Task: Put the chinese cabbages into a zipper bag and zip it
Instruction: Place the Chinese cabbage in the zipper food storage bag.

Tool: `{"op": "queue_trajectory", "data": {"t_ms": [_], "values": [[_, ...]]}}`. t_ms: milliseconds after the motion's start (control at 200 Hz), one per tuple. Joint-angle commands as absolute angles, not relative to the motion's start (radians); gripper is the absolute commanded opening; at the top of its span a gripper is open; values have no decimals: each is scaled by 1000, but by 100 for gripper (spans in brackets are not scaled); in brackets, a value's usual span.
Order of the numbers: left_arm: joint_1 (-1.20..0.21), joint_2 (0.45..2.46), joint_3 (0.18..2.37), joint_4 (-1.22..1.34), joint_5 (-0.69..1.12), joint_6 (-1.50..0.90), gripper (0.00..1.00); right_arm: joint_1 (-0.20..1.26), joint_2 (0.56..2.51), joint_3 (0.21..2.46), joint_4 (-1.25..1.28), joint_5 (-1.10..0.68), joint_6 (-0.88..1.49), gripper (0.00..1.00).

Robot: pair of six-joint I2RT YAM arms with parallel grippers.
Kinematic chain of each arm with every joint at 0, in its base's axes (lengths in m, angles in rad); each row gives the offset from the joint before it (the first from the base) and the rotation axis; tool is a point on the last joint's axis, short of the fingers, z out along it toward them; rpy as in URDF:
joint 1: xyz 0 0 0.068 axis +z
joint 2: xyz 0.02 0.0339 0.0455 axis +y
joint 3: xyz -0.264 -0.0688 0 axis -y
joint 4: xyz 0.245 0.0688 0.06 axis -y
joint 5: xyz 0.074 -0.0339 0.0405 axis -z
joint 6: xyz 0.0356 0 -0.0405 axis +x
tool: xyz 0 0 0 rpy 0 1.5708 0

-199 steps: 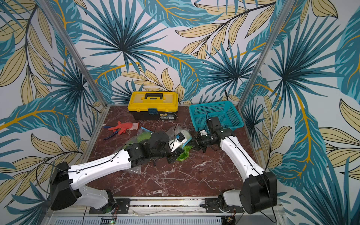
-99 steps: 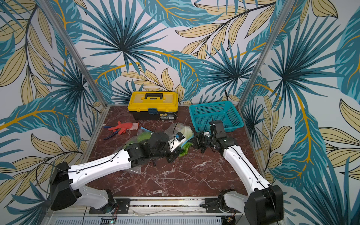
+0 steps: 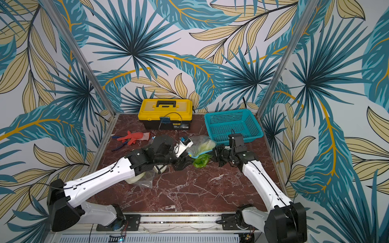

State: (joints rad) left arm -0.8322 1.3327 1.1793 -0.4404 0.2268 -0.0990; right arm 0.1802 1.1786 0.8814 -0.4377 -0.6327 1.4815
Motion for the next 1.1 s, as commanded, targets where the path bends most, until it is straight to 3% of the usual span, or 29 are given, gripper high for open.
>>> {"op": "queue_trajectory", "data": {"t_ms": [0,105,225,295,350,390,481,566,691,1096], "values": [[-755,1278,1110,-378,277,-216,63,173,1189,901,-408,-612,1479,0],[-758,1331,1121,-361,350,-258,64,170,1190,887,-391,-617,1491,0],[-787,1351,1098,-355,201,-102,62,164,1187,881,-397,-618,1485,0],[-748,1358,1082,-342,149,-74,46,161,1186,881,-403,-623,1477,0],[-665,1375,1108,-343,285,-201,31,161,1187,889,-427,-620,1459,0],[-618,1396,1140,-343,415,-330,27,161,1186,892,-441,-615,1450,0],[-602,1445,1175,-319,610,-581,31,161,1187,888,-437,-613,1448,0],[-621,1446,1118,-185,674,-784,36,161,1188,888,-438,-608,1440,0],[-666,1435,1057,-75,615,-920,44,161,1188,879,-427,-606,1437,0],[-674,1507,1037,-25,493,-999,47,162,1177,837,-367,-612,1466,0]]}}
